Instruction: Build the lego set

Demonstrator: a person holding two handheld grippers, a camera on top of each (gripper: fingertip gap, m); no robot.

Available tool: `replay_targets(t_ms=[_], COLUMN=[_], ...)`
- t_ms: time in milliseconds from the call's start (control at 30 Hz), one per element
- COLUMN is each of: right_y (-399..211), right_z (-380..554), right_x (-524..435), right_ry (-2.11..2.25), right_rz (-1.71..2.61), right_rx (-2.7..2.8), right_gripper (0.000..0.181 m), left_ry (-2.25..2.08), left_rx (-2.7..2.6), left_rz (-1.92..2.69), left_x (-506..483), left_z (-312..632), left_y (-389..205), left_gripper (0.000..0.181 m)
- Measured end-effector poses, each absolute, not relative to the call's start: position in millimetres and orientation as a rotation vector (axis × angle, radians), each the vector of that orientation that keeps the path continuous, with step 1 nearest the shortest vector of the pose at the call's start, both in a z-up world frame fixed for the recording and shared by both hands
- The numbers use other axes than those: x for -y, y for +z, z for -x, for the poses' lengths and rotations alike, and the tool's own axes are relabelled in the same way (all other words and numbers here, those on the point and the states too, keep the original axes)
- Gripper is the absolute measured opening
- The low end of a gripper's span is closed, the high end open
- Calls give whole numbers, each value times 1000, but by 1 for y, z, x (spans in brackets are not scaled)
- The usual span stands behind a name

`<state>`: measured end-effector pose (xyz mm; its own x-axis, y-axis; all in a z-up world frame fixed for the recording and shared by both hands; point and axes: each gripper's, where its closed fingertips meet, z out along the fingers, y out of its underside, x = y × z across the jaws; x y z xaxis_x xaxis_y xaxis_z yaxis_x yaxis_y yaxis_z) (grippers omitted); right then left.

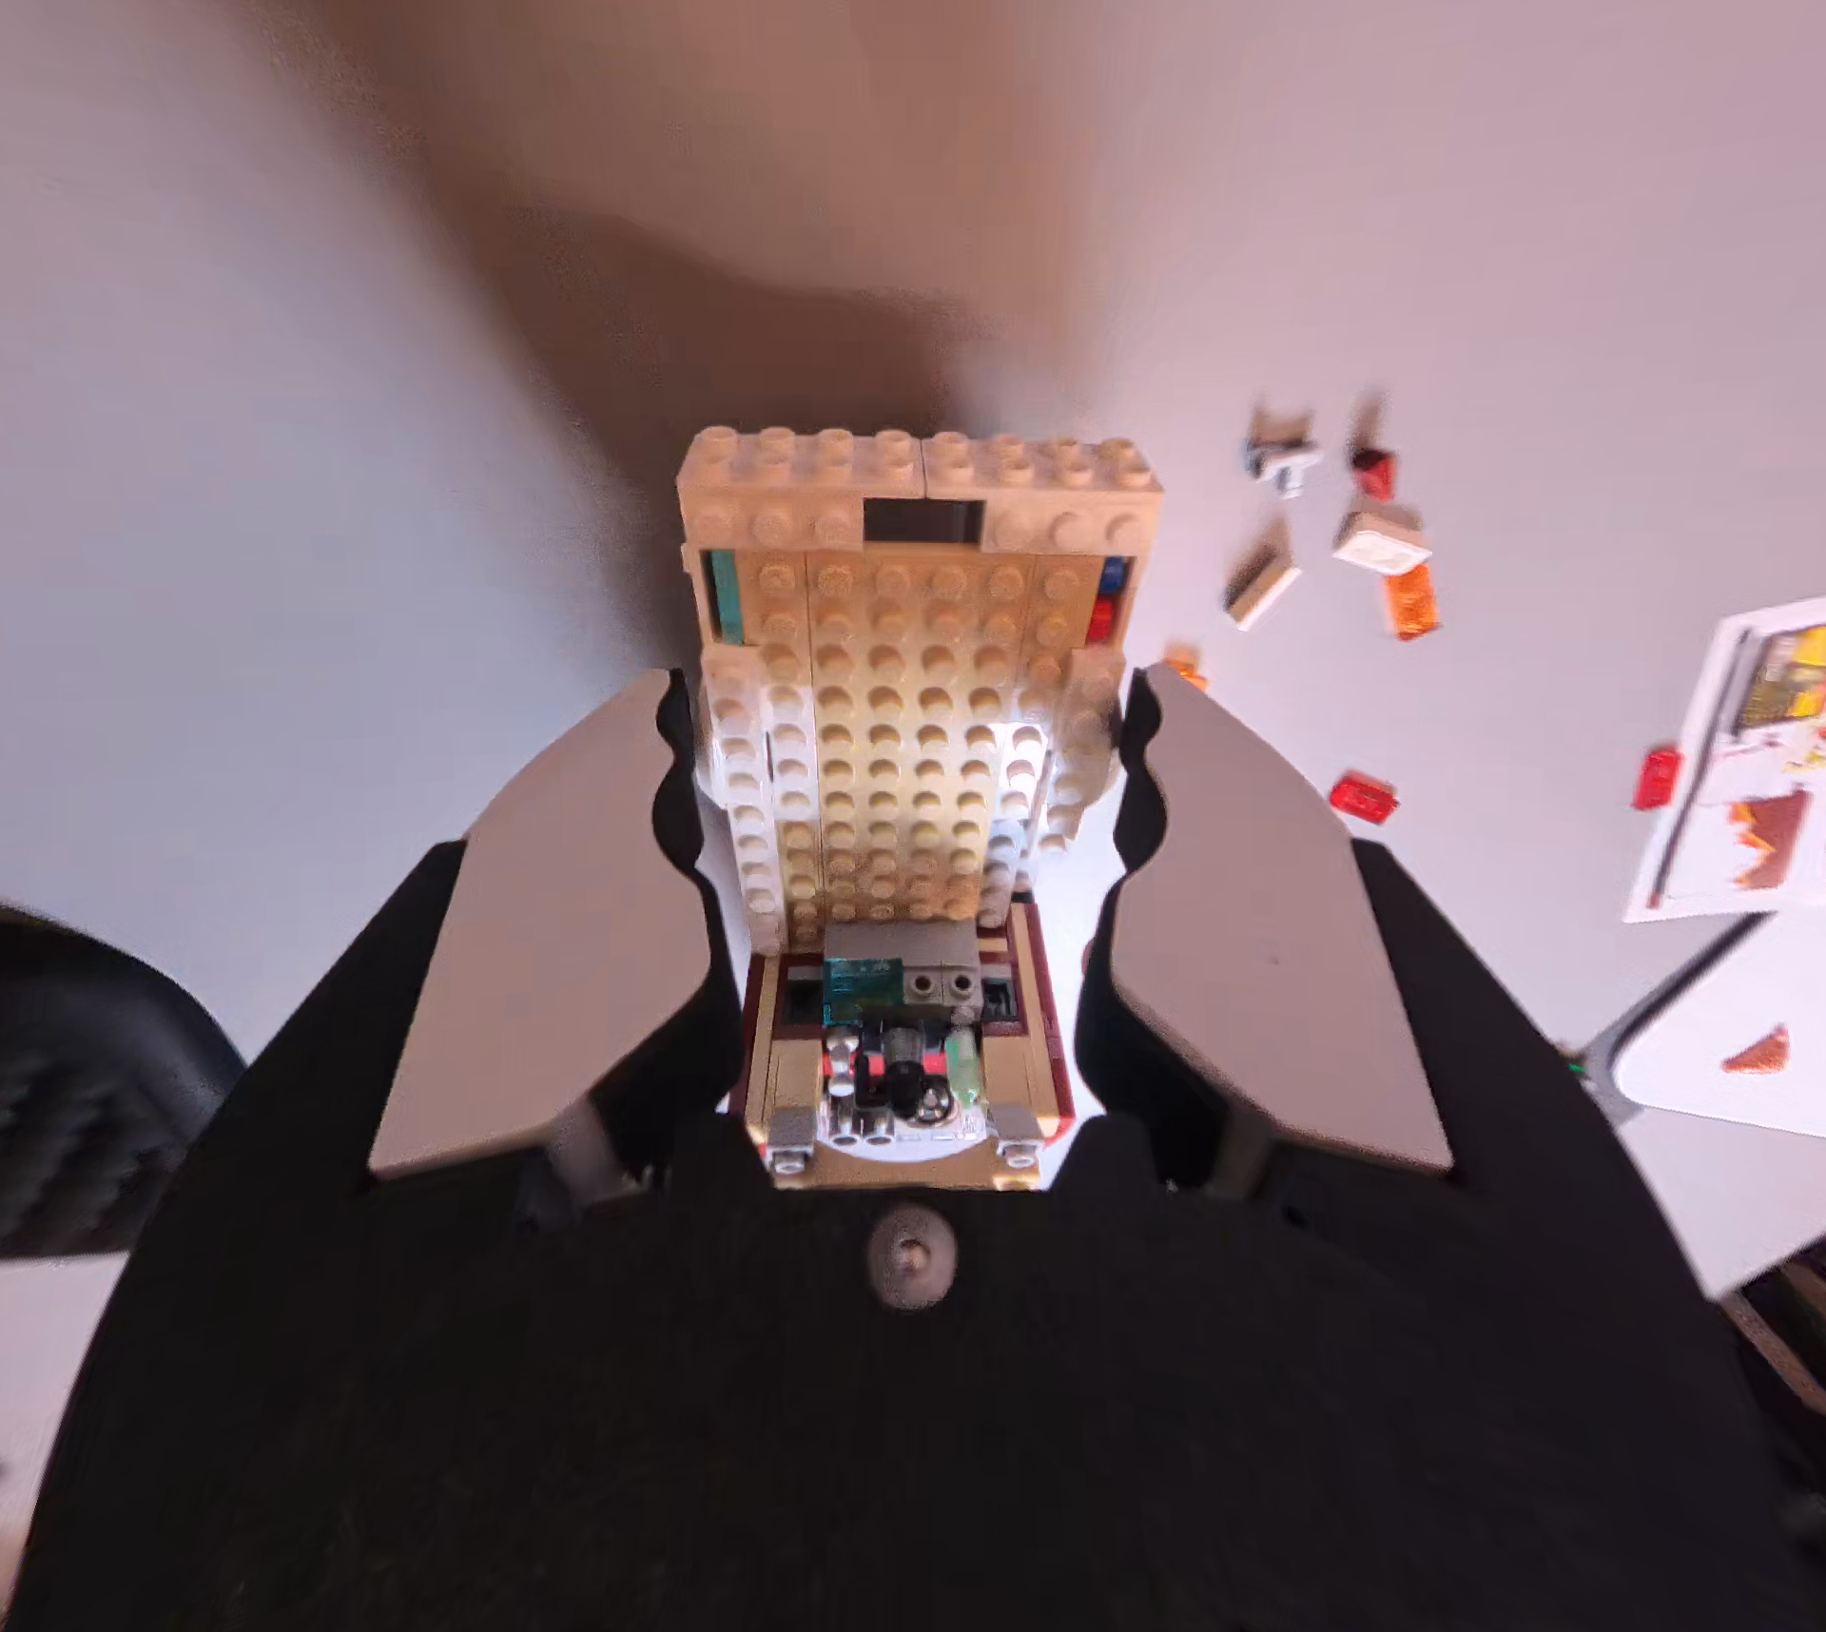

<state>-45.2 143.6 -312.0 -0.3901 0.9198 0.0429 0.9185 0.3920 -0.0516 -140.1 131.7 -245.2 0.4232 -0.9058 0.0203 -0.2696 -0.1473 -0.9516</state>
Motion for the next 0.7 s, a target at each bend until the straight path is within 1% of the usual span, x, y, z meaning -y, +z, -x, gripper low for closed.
replay_targets(t_ms=[133, 233, 567, 700], right_y=[-268, -246, -213, -209], right_z=[58, 58, 45, 43], right_x=[-133, -130, -126, -117], right_ry=[340, 500, 768, 878], right_rz=[1684, 1676, 1624, 1591], right_rx=[2314, 2138, 1768, 1647], right_gripper=[83, 83, 83, 83], left_ry=[-825, -828, -847, -861], left_rx=[-1015, -1018, -1040, -1047], left_rz=[1604, 1584, 1567, 1559], left_x=[-127, -125, -118, -115], left_z=[137, 136, 126, 123], left_y=[-231, -227, -227, -227], left_gripper=[34, 34, 34, 34])
